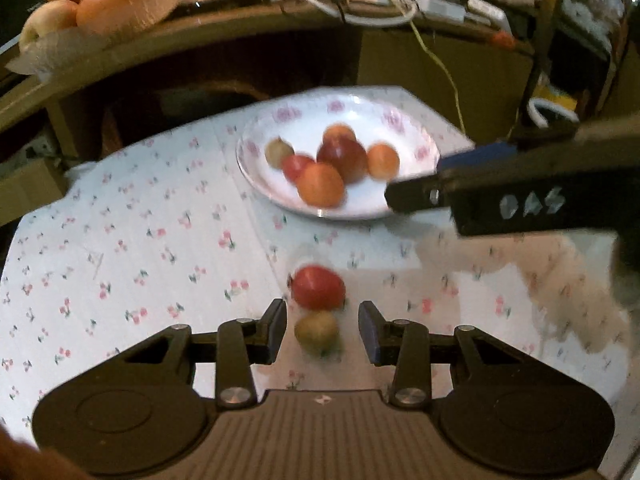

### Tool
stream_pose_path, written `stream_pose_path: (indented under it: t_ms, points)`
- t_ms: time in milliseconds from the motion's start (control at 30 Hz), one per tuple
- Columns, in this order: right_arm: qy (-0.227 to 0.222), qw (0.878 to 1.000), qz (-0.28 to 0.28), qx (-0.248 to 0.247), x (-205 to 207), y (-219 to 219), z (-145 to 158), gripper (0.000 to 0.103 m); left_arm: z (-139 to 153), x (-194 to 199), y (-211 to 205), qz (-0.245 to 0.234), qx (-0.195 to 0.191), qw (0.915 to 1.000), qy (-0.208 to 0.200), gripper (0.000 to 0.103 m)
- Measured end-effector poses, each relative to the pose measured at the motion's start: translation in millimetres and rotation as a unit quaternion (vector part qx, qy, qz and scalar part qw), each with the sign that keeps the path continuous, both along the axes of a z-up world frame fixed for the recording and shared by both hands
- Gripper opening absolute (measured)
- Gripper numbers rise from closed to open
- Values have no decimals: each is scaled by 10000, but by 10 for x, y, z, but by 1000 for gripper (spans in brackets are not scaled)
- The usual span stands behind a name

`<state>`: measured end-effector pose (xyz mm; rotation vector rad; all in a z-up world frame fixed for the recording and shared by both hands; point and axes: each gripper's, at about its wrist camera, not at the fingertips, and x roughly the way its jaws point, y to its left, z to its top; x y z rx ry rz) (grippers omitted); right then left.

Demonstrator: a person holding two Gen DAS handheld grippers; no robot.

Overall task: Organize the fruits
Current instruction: 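Grasp a brown kiwi with the left gripper while the right reaches a red tomato, then close the right gripper on the red tomato while the left lifts the kiwi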

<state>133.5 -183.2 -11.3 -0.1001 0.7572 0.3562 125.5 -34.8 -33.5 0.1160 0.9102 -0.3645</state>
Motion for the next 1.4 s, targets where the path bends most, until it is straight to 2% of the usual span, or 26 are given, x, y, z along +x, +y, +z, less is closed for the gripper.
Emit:
stream_pose_path:
  t_ms: [167,333,367,733,967,1067,1200,1400]
  points:
    - [86,9997,216,91,-77,76,1,53,-127,22,-35,-27,31,10000,45,44]
    - [211,9985,509,72,-56,175,-62,54,-144,5,-35,-166,35,9998,45,36]
    - [257,9981,565,58,-42,191,-85,54,-139,1,-21,-177,53,9998,58,31]
    - [559,9934,998,84,4,366,-225,54,-2,-142,187,-293,155,9994,-12,31]
    - [707,9899,1229,-45,86,588,-377,53,-86,-110,323,-145,155,9997,120,31]
    - [869,9898,1128,-103,148,603,-461,48,-109,-94,326,-141,126,9997,139,31]
    - [902,9898,1095,-88,149,576,-457,30,-141,-94,301,-185,155,9996,136,31]
    - [980,9903,965,-191,35,496,-423,29,-126,-137,317,-214,55,9996,160,31]
